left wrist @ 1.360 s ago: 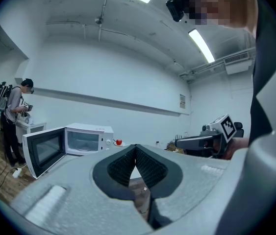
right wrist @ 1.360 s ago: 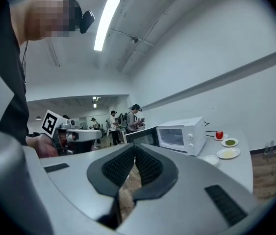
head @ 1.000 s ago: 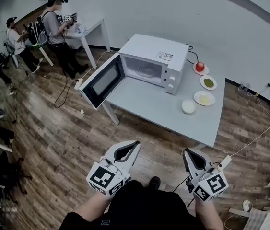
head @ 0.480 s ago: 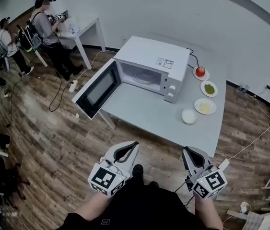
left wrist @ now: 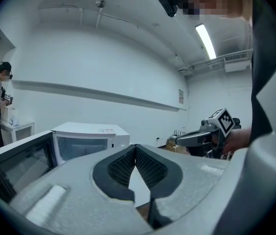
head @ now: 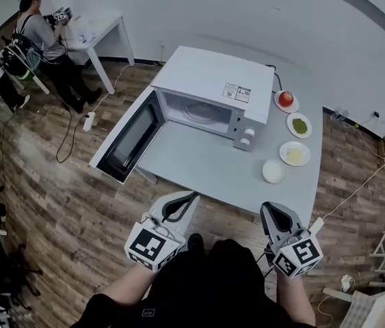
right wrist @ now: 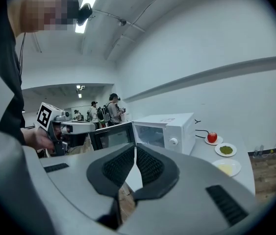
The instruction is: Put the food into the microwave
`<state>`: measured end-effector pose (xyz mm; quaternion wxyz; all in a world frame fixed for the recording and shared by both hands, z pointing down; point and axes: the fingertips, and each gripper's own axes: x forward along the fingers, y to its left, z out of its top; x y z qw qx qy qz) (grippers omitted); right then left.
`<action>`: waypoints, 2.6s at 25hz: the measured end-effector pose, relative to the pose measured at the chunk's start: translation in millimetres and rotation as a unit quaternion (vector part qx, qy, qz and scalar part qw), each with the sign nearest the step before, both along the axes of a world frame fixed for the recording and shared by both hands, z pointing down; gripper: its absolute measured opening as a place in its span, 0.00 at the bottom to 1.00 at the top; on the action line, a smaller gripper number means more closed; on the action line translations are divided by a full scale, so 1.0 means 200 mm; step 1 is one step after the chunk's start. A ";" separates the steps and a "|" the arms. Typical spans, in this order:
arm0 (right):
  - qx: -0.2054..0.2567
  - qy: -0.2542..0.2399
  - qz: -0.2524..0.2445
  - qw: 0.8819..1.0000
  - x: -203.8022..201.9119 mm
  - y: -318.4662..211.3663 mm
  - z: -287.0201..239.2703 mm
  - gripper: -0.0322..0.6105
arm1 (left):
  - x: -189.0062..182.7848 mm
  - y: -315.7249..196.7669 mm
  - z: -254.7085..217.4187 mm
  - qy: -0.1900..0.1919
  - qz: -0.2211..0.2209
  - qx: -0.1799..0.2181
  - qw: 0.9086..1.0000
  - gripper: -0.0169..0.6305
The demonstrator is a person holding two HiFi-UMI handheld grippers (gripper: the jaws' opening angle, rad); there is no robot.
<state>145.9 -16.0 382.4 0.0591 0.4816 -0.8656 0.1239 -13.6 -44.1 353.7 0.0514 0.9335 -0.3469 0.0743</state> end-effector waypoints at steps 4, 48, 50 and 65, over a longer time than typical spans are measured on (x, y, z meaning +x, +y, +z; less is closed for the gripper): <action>-0.014 0.008 0.009 1.000 0.04 -0.11 0.05 0.08 | 0.03 -0.12 0.03 0.007 0.005 -0.013 1.000 0.04; -0.180 0.382 -0.041 0.906 0.55 -0.65 1.30 0.25 | 0.56 -0.65 0.82 -0.055 0.098 -0.059 0.992 0.04; -0.176 0.404 -0.044 0.897 0.56 -0.66 1.32 0.25 | 0.57 -0.66 0.84 -0.056 0.099 -0.059 0.992 0.04; -0.141 0.554 -0.044 0.819 0.58 -0.68 1.41 0.24 | 0.61 -0.67 0.88 -0.055 0.095 -0.064 0.992 0.04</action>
